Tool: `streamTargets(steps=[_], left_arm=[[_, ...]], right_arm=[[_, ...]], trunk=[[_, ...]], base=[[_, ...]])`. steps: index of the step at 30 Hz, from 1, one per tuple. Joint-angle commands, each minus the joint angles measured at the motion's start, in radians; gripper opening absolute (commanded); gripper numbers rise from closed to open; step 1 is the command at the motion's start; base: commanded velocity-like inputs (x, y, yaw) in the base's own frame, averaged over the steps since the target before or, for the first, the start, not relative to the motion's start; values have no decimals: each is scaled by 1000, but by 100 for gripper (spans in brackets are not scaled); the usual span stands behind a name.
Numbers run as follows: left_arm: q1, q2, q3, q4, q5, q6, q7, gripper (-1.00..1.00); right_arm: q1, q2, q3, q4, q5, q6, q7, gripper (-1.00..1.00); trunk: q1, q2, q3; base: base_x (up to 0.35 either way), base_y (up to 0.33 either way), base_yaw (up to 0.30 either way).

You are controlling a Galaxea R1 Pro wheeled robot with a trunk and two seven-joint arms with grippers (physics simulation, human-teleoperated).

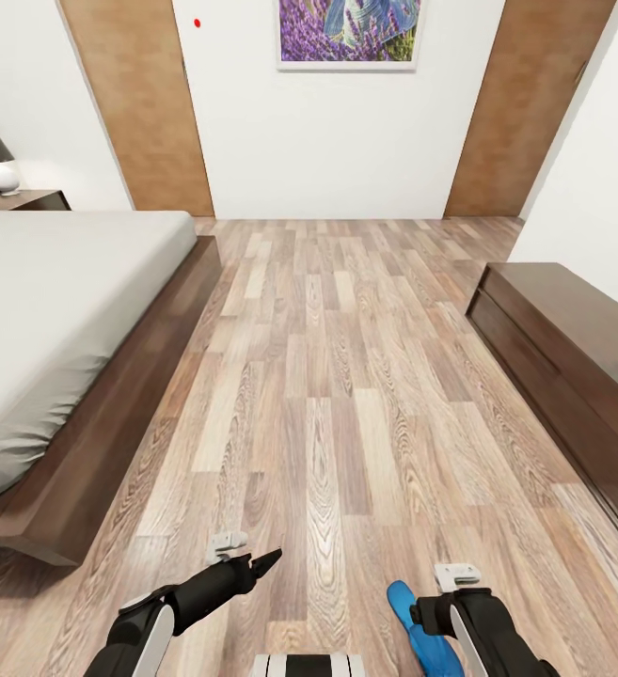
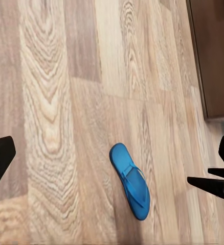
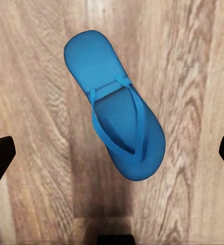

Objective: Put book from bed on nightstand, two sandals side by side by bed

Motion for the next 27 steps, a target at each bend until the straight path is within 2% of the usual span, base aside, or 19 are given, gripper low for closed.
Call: streamTargets(steps=[1, 17, 27], left_arm=[[0, -1, 3, 0, 5, 8, -3, 100], [0, -1, 3, 0, 5, 8, -3, 100], [0, -1, 3, 0, 6, 8, -3, 100]], right_arm=[[0, 0, 1, -1, 1, 5, -2, 100], [0, 0, 1, -5, 1, 6, 0, 100], [0, -2, -1, -5, 1, 6, 0, 100]], trunk=[[-1, 0, -1], [-1, 0, -1], [-1, 0, -1]], base=[[-212, 0, 0], [-17, 0, 2], [0, 0, 236]])
